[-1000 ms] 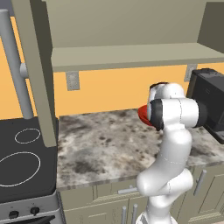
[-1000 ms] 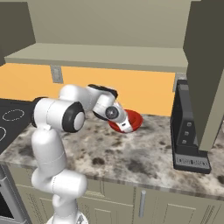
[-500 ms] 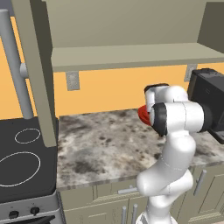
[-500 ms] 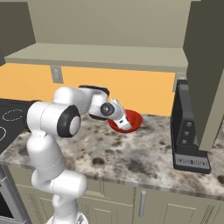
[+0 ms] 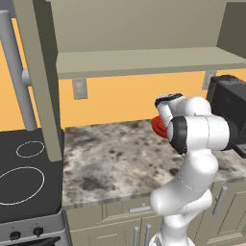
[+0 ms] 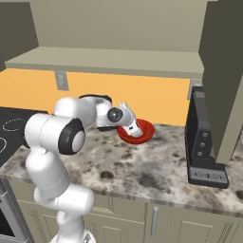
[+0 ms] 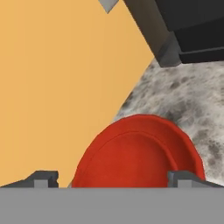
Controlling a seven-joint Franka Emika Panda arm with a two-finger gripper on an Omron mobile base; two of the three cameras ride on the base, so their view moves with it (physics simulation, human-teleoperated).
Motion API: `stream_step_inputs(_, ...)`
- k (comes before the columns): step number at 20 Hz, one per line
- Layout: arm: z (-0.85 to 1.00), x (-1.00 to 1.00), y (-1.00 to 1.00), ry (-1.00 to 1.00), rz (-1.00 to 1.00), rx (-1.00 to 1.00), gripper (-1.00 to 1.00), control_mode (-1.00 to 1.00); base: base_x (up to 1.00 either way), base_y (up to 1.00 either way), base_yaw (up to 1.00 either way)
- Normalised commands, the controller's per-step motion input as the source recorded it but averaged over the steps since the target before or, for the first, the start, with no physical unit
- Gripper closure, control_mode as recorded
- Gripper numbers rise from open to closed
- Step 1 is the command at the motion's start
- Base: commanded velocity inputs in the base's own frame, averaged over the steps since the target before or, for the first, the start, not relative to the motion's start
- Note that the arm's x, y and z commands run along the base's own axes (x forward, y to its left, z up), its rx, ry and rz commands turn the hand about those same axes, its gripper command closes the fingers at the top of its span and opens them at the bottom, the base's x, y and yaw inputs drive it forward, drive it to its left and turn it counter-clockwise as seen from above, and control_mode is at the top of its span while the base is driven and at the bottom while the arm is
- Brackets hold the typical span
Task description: Pick up the bowls on the counter and stack them on top of one another in the open cabinet. Place the smaller bowl on top of the larger bowl.
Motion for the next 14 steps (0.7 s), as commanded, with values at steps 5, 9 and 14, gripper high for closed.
stream_step_inputs(5,0.74,-0.16,-0.10,0.03,0.00,0.00,-1.00,-1.00,0.00,0.00,0.00)
stream_step_inputs(9,0.86,-0.32,-0.15,0.05,0.00,0.00,-1.00,-1.00,0.00,0.00,0.00)
stream_step_inputs(14,0.99,-0.29,-0.05,0.07,0.04,0.00,-1.00,-1.00,0.00,0.00,0.00)
